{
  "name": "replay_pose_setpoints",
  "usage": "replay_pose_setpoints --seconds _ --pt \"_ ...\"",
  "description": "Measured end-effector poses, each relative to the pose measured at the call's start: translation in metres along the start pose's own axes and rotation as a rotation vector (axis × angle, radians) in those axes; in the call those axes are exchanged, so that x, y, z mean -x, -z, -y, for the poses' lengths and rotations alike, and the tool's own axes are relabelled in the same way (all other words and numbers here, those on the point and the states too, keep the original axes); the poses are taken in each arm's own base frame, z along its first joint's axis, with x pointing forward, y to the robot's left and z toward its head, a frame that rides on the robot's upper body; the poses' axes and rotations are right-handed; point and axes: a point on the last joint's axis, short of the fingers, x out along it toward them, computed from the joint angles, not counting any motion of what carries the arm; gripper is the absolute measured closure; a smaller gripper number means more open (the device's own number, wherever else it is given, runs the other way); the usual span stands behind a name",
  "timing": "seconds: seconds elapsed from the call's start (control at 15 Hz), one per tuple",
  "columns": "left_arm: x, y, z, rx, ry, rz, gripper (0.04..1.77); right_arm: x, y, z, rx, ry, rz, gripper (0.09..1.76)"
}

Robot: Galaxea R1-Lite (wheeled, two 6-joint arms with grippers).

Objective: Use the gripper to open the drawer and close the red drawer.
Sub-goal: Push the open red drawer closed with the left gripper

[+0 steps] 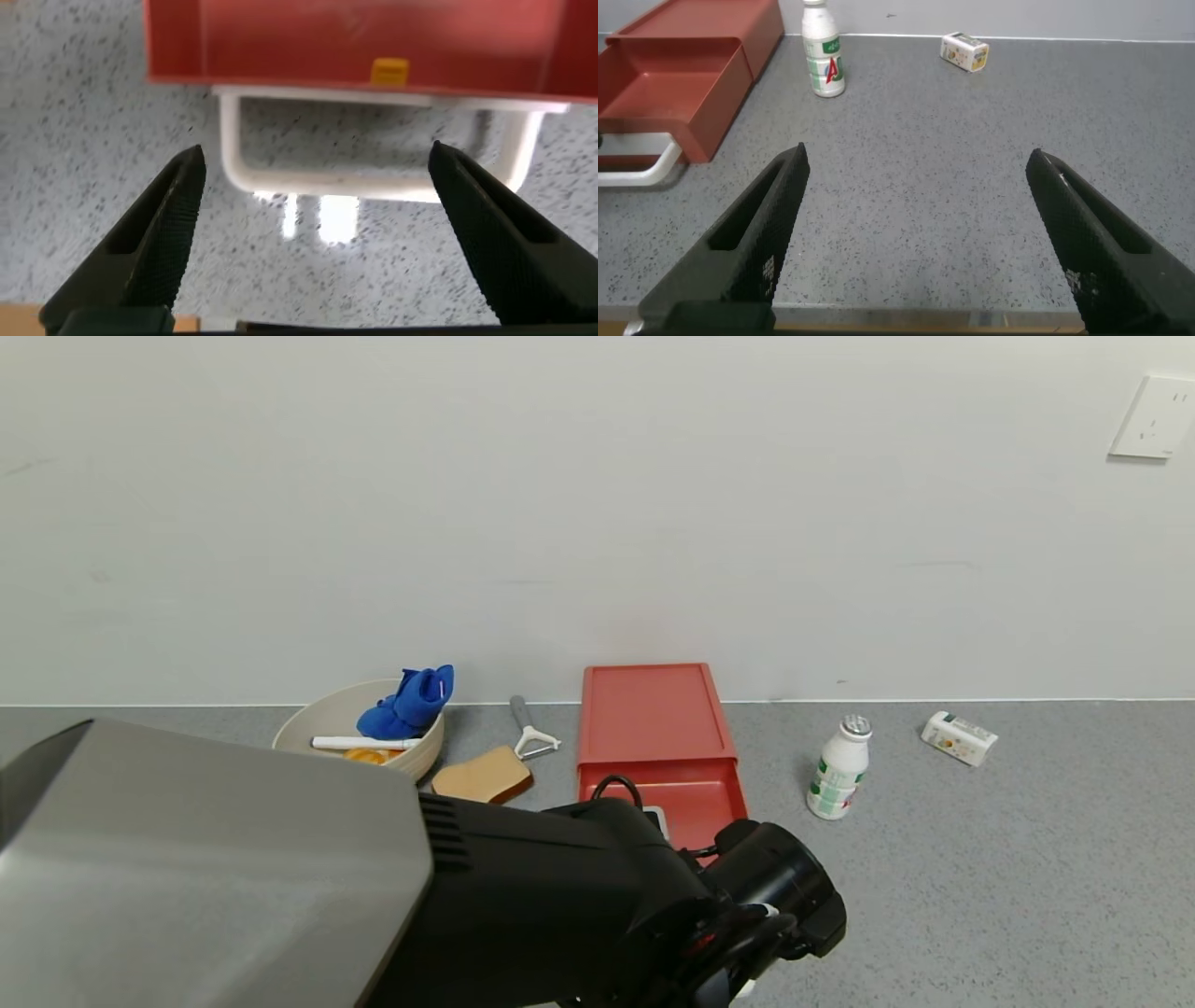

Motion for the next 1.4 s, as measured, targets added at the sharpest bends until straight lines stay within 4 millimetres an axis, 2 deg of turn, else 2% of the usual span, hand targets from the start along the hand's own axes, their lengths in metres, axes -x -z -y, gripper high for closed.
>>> replay_pose_setpoints --seconds 0.33,0.8,1.4 --pt "0.002 -0.003 -0.005 0.022 0.007 -0.047 0.09 0.0 0.0 0.0 0.0 0.0 0.0 0.14" --pt "-0.013 -0.014 -0.012 0.059 -0.002 -0.109 0.09 0.0 0.0 0.0 0.0 0.0 0.0 0.14" --pt "-0.026 -0.019 -0.013 0.05 -0.001 -0.158 0.09 0.0 0.0 0.0 0.0 -0.001 0.0 0.14"
